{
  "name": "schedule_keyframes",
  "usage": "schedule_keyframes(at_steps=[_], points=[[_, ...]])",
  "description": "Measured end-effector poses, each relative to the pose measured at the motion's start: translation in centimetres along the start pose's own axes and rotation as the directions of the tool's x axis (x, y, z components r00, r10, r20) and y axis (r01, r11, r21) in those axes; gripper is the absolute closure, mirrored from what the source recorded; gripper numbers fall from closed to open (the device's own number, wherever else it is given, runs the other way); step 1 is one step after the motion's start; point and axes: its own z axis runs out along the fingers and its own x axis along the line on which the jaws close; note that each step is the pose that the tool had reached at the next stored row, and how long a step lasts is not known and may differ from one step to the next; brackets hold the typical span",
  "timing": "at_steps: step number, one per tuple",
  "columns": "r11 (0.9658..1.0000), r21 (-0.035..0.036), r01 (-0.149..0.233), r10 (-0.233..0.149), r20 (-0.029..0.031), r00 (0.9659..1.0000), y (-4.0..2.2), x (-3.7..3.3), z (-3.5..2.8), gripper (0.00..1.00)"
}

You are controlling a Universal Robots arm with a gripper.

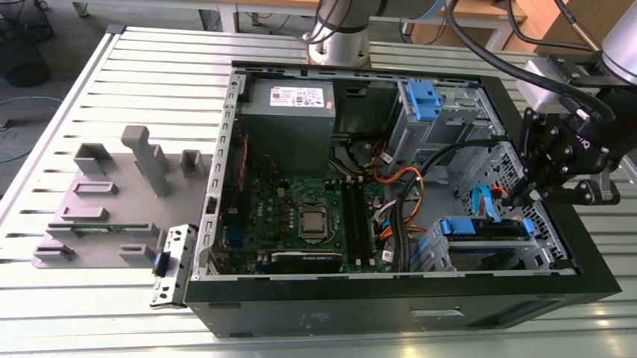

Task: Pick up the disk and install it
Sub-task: 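Insert the second disk wire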

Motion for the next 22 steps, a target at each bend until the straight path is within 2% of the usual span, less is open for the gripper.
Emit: schedule_keyframes(at_steps=[8, 22], points=[[1.0000, 0.0001, 0.000, 0.000, -0.0001, 1.0000, 0.23, 1.17, 0.04, 0.84], [1.0000, 0.0002, 0.000, 0.000, -0.0001, 1.0000, 0.37, 1.32, 0.06, 0.84]])
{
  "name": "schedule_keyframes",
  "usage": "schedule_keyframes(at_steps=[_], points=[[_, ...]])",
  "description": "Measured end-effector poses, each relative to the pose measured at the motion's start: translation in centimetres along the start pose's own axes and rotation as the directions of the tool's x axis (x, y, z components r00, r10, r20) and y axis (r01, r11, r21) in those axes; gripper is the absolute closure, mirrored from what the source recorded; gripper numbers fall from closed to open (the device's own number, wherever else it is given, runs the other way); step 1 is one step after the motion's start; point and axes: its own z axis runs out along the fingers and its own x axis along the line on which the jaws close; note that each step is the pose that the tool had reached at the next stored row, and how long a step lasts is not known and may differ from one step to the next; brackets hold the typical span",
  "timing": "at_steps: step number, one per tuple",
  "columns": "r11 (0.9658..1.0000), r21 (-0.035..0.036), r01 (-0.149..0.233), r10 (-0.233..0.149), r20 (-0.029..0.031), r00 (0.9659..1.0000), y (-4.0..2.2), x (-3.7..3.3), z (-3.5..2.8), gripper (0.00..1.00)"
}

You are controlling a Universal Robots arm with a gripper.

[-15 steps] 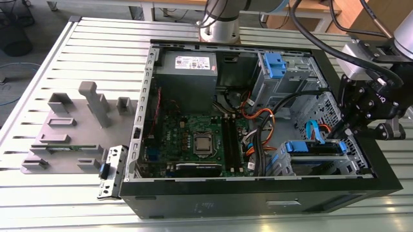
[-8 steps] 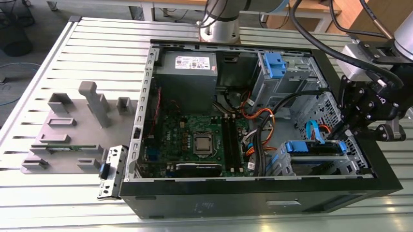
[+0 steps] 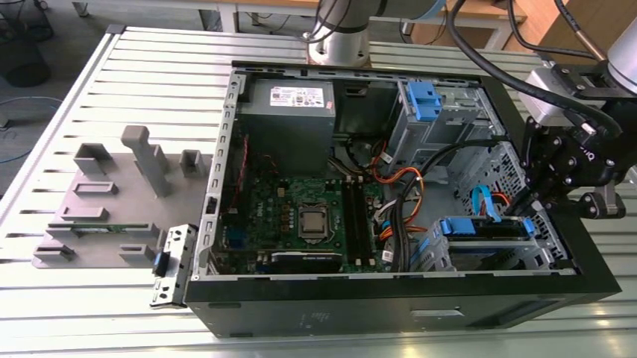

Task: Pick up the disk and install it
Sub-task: 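Insert the second disk wire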

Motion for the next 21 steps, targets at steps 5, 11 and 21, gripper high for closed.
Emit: schedule_keyframes(at_steps=[5, 11, 21], points=[[1.0000, 0.0000, 0.000, 0.000, 0.0001, 1.0000, 0.06, 0.21, 0.02, 0.84], [1.0000, 0.0000, 0.000, 0.000, 0.0001, 1.0000, 0.06, 0.23, 0.02, 0.84], [1.0000, 0.0003, 0.000, 0.000, -0.0006, 1.0000, 0.33, 0.22, 0.06, 0.84]])
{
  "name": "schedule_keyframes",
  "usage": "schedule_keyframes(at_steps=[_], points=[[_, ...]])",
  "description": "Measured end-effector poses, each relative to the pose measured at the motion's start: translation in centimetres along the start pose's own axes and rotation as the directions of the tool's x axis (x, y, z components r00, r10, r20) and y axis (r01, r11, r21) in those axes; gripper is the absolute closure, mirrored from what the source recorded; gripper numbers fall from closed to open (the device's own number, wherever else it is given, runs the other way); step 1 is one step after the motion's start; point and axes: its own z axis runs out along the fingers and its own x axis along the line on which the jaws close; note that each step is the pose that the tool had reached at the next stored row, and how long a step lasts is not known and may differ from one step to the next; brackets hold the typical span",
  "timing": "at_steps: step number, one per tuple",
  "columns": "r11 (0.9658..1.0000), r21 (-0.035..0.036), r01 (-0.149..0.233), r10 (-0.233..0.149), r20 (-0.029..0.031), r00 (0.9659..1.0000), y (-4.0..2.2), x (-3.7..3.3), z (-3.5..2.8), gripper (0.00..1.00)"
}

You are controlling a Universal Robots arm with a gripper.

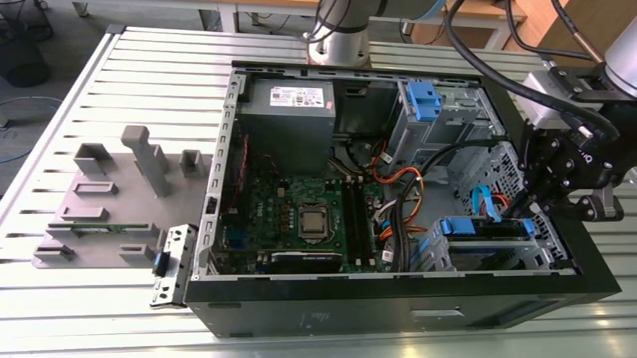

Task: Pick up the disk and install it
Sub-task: 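Insert the second disk wire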

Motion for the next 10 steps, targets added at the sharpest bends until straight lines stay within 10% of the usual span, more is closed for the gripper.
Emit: schedule_keyframes(at_steps=[10], points=[[1.0000, 0.0000, 0.000, 0.000, -0.0004, 1.0000, 0.09, 0.00, 0.24, 0.84]])
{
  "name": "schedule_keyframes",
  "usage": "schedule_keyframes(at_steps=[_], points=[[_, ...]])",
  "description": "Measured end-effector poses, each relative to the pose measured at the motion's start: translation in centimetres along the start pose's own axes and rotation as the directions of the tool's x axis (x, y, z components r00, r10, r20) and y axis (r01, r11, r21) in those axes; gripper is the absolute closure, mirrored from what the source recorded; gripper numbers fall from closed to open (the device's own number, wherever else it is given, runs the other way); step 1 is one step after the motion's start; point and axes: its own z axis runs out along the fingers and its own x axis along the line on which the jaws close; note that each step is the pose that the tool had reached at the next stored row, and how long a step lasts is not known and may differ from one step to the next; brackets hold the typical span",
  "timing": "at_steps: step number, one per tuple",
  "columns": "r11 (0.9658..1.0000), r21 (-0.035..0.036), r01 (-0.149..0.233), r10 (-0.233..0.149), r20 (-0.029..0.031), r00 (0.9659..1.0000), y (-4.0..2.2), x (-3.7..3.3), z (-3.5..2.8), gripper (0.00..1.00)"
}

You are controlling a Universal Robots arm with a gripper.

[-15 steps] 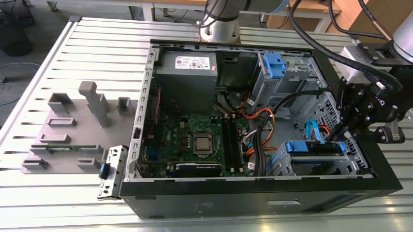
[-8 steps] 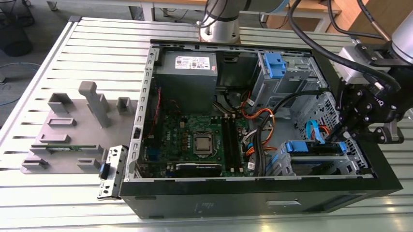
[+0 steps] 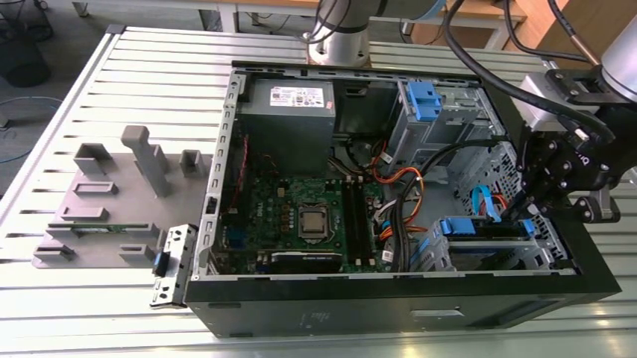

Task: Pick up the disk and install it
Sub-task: 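Insert the second disk wire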

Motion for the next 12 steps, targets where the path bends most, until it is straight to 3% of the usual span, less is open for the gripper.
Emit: schedule_keyframes(at_steps=[12], points=[[1.0000, 0.0045, 0.000, 0.000, 0.0001, 1.0000, 0.20, -0.01, 0.31, 0.84]])
